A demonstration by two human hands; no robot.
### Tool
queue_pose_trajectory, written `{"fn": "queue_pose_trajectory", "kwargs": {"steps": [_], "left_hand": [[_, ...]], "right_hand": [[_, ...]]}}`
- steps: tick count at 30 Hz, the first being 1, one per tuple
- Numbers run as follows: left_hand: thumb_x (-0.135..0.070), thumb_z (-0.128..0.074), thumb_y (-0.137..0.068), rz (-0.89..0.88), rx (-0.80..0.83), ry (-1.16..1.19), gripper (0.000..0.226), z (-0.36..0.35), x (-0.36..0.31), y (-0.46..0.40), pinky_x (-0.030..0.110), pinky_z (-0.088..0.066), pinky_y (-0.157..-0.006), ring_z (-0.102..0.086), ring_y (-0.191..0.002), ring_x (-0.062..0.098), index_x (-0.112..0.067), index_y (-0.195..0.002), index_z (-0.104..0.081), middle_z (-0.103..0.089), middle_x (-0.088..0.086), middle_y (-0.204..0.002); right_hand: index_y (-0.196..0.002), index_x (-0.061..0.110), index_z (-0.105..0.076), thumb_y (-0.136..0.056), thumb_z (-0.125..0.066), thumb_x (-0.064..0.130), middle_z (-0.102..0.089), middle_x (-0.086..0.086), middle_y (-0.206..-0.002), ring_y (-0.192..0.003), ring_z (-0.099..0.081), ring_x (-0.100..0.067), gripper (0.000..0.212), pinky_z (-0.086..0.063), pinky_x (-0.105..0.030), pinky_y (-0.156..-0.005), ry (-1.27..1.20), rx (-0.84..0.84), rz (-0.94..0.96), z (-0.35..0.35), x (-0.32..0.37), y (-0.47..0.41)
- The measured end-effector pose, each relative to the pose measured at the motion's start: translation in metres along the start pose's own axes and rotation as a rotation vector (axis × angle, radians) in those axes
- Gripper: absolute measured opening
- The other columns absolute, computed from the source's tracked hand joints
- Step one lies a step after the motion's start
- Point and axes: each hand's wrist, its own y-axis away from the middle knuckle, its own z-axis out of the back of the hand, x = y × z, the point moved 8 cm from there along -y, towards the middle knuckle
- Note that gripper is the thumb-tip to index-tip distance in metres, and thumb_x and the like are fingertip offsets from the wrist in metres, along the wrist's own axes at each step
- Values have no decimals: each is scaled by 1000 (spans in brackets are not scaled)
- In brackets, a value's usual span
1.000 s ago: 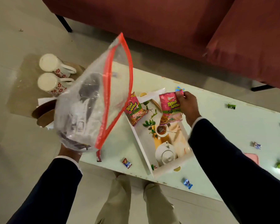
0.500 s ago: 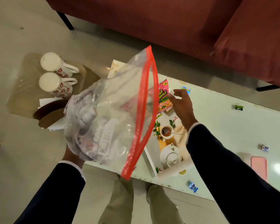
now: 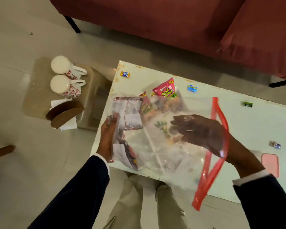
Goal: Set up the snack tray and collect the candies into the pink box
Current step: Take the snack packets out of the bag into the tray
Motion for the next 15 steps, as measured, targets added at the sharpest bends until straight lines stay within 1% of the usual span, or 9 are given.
{"fn": "queue_pose_trajectory", "kwargs": {"steps": [2,4,6,7,9,11,12,13,15], "left_hand": [[-35,-67,-96,40,25,-74,20,-12,7,2,38,-55,-80,-70,-89,28,-19,-98,-79,-77,7,-98],[-27,-59,-102,81,44,-122,22,-23,17,5,37,-52,-82,-67,-86,27,-17,-91,-76,-74,9,-93],[-23,-54,-104,81,81,-158,24,-30,22,14,27,-58,-77,-73,-84,22,-18,-94,-75,-78,3,-90],[-23,-55,-104,68,112,-192,26,-33,25,18,22,-59,-70,-74,-84,18,-20,-92,-77,-80,-2,-87],[-28,-60,-99,30,157,-250,25,-37,28,25,27,-61,-77,-74,-89,17,-25,-84,-80,-79,-5,-88],[-31,-64,-98,19,101,-259,23,-31,28,26,40,-59,-91,-73,-92,23,-25,-82,-79,-78,0,-89],[-30,-62,-100,10,69,-247,26,-25,26,25,39,-60,-87,-74,-86,22,-25,-81,-80,-78,-1,-86],[-30,-60,-101,-3,68,-242,31,-19,25,22,34,-62,-75,-74,-74,17,-26,-80,-81,-78,-3,-80],[-33,-55,-103,-25,67,-245,34,-6,18,18,22,-54,-49,-66,-53,11,-22,-84,-81,-76,0,-73]], "right_hand": [[-127,16,-67,-85,-67,5,-67,-3,-133,-126,-60,-23,43,-53,-33,-103,89,-2,-15,-10,-13,-18],[-138,12,-51,-86,-68,-3,-61,-2,-129,-114,-64,-20,57,-52,-34,-103,186,-32,-13,-27,-20,-38],[-138,5,-38,-87,-62,-17,-57,-3,-116,-94,-68,-8,60,-57,-21,-83,109,-124,5,-35,-30,-56],[-137,1,-34,-87,-63,-16,-56,-5,-117,-94,-68,-4,61,-57,-16,-74,107,-184,0,-36,-35,-63],[-138,-1,-33,-84,-73,-7,-53,-8,-133,-114,-62,-12,67,-57,-15,-78,97,-276,-28,-37,-45,-72],[-138,-5,-35,-79,-77,-9,-53,-6,-130,-116,-60,-10,72,-54,-18,-85,117,-303,34,-36,-48,-73],[-135,-6,-39,-76,-77,-14,-57,-7,-126,-110,-64,-7,71,-56,-20,-83,88,-318,56,-32,-51,-69],[-132,-4,-45,-73,-79,-15,-61,-8,-124,-107,-68,-9,68,-59,-25,-81,58,-329,49,-28,-56,-66],[-127,5,-56,-71,-85,-6,-64,-12,-127,-113,-68,-24,65,-60,-41,-87,17,-325,11,-23,-59,-58]]}}
